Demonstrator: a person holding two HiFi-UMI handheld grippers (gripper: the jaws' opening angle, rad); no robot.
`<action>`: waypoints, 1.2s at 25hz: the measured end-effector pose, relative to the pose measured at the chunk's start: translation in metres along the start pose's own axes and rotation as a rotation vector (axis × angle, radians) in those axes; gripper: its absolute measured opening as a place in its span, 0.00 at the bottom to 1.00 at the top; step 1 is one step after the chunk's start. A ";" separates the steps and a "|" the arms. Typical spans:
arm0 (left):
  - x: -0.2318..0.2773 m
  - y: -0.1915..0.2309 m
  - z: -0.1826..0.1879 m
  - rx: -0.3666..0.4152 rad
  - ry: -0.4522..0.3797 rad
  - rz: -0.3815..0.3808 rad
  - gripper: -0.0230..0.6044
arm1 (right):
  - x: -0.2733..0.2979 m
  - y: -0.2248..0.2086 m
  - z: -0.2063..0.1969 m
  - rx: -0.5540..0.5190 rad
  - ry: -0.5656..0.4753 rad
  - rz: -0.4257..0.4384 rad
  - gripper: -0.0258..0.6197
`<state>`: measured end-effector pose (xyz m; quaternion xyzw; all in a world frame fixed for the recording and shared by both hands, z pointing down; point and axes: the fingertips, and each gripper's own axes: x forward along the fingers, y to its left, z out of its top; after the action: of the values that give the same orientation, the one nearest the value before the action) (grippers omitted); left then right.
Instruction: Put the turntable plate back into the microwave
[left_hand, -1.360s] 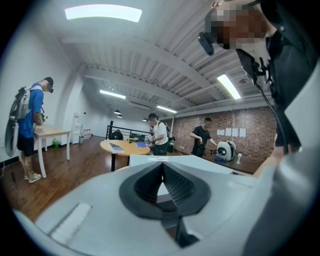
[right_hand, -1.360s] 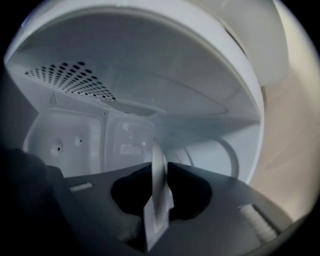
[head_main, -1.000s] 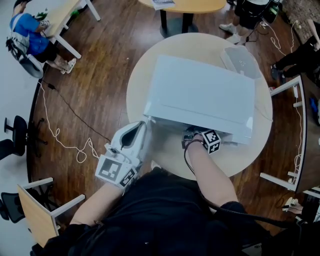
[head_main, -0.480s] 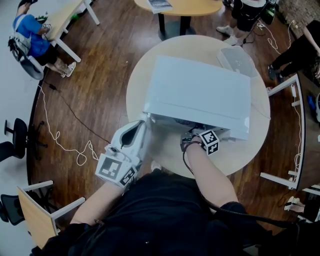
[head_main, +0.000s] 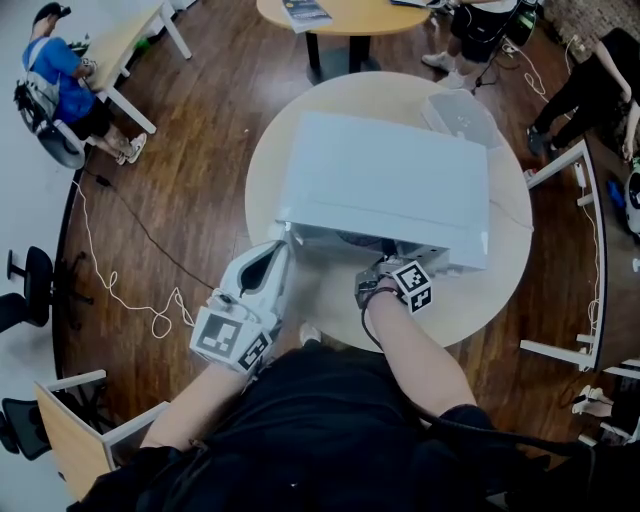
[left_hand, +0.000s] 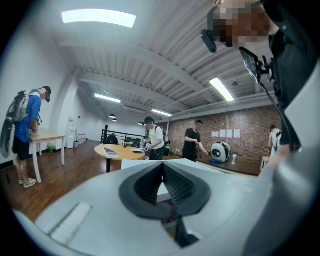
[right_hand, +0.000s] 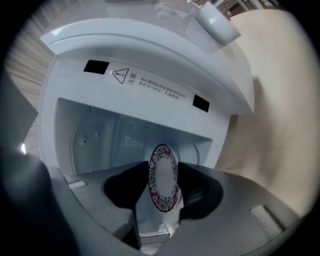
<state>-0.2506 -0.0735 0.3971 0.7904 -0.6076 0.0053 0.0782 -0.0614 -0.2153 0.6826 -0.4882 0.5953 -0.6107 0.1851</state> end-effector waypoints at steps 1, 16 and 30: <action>-0.001 -0.001 0.000 0.000 0.000 0.000 0.04 | -0.002 0.000 0.000 -0.002 0.002 0.002 0.31; 0.011 -0.031 -0.008 0.014 -0.004 -0.043 0.04 | -0.041 -0.017 0.003 -0.075 0.107 0.011 0.31; 0.022 -0.060 -0.025 0.018 0.021 -0.056 0.04 | -0.096 0.023 0.002 -0.316 0.310 0.155 0.31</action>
<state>-0.1852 -0.0768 0.4174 0.8077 -0.5842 0.0168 0.0775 -0.0243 -0.1445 0.6253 -0.3642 0.7407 -0.5614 0.0592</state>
